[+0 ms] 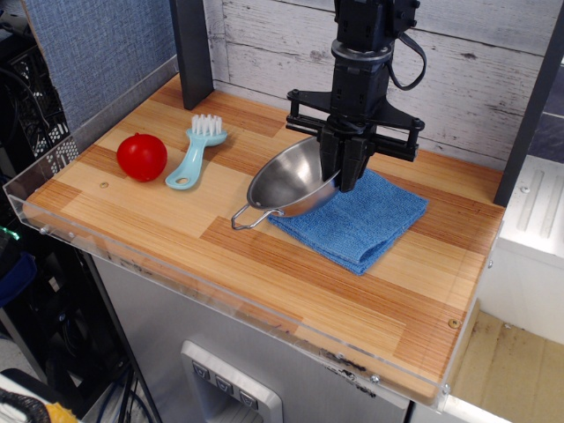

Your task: Place the metal bowl on the blue cloth.

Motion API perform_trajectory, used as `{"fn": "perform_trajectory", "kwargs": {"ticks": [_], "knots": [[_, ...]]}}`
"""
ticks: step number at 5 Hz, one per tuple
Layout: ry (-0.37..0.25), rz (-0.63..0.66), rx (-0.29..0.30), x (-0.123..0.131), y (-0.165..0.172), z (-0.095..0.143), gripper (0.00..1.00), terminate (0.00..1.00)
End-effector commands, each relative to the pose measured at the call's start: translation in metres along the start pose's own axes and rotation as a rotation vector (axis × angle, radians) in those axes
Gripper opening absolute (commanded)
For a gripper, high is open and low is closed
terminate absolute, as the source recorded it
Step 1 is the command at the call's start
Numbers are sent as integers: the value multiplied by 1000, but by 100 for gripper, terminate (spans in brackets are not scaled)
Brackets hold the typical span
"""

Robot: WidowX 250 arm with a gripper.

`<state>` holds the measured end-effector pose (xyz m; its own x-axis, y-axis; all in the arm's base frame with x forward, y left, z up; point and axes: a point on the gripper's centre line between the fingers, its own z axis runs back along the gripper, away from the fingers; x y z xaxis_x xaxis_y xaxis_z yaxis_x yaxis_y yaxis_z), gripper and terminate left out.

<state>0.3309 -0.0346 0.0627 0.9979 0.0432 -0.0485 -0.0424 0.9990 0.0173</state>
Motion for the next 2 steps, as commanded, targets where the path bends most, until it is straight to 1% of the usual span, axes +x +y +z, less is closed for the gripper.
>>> {"fn": "perform_trajectory", "kwargs": {"ticks": [1, 2], "knots": [[-73, -84, 4, 6, -37, 14, 0, 0], [-52, -88, 11, 10, -42, 3, 0, 0]]}}
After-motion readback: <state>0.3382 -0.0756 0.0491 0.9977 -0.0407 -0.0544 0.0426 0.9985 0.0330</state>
